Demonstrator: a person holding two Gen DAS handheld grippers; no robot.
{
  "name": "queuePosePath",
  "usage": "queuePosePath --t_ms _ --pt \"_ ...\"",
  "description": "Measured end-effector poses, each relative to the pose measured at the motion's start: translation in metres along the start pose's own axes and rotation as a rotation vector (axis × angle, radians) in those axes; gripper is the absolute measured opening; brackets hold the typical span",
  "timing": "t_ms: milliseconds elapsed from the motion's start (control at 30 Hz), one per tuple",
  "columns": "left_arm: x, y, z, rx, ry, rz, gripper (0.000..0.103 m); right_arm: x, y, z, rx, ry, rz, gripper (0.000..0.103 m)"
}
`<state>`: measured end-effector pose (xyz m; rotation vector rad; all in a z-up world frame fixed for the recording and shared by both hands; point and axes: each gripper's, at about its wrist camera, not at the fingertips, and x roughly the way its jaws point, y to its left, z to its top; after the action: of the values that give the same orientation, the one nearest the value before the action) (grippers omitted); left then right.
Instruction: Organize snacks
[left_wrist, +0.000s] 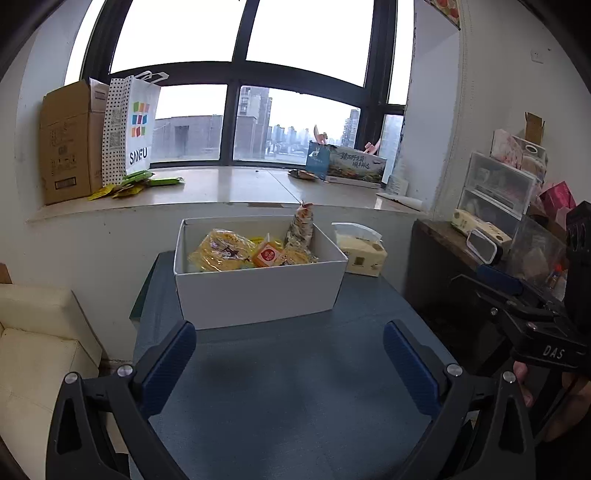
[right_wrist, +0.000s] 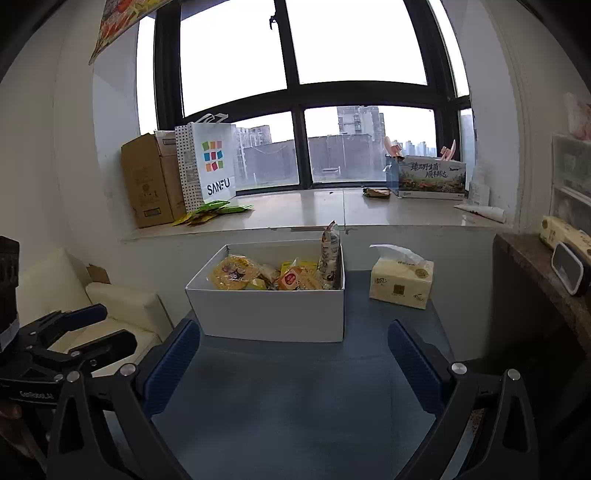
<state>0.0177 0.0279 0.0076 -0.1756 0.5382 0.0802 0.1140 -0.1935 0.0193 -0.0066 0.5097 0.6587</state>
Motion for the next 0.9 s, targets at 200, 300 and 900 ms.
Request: queuePosePath --t_ms 200,300,900 --pt "-0.0044 -0.0091 0.0028 0.033 -0.009 -0.001 0.103 -0.0050 -0.0010 -0.0001 0.008 -0.010 -0.017 0.103" --pt "-0.0026 -0.0087 0.0030 0.033 -0.002 0.008 0.103 -0.0034 -0.0024 -0.0002 0.014 -0.003 -0.015 0.103" --pt "-0.0027 -0.0083 0.0039 0.045 0.008 -0.006 0.103 -0.0025 -0.0010 -0.0021 0.008 0.010 -0.024 0.103"
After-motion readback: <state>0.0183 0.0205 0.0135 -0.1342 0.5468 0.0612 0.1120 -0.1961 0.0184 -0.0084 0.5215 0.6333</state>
